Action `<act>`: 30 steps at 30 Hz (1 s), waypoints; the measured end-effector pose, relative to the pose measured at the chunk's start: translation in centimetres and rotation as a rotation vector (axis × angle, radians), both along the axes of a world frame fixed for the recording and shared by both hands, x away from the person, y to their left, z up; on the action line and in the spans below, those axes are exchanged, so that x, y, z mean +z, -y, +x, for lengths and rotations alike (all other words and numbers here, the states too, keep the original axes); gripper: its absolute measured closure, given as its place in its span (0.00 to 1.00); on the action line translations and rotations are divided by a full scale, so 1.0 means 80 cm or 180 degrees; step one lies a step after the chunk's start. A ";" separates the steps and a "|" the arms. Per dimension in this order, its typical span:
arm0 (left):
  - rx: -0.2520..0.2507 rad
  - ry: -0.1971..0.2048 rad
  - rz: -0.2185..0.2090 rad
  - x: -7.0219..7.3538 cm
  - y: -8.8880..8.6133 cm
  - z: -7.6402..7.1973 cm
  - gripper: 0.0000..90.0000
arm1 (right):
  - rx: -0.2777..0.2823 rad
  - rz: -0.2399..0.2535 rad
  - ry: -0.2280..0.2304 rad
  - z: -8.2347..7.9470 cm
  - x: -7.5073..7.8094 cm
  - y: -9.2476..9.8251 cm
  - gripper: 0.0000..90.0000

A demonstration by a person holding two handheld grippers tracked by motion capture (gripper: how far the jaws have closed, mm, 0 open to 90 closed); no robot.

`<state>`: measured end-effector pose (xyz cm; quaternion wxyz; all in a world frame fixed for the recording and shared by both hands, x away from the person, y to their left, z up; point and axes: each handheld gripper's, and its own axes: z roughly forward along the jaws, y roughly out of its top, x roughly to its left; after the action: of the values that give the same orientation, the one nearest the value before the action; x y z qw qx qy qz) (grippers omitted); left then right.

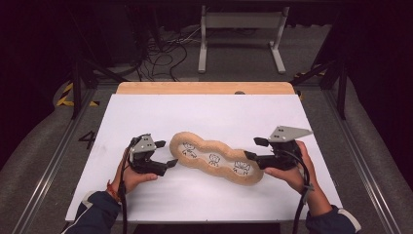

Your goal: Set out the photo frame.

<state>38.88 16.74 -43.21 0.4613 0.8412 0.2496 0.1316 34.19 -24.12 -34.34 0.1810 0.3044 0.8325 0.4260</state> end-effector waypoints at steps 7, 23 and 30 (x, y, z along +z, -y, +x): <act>0.0027 -0.0003 -0.0025 0.001 0.007 0.014 0.22 | -0.0291 0.0107 0.0052 -0.033 -0.033 0.027 0.44; -0.0005 0.0008 0.0039 -0.007 0.016 0.029 0.56 | -0.0604 0.0284 -0.0281 -0.049 -0.104 0.016 0.61; 0.0016 -0.0051 0.0004 -0.009 0.012 0.026 0.65 | -0.0682 0.0279 -0.0211 -0.041 -0.111 0.014 0.71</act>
<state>40.98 15.74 -43.94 0.4585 0.8418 0.2554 0.1262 30.89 -25.22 -43.23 0.1843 0.4132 0.7814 0.4298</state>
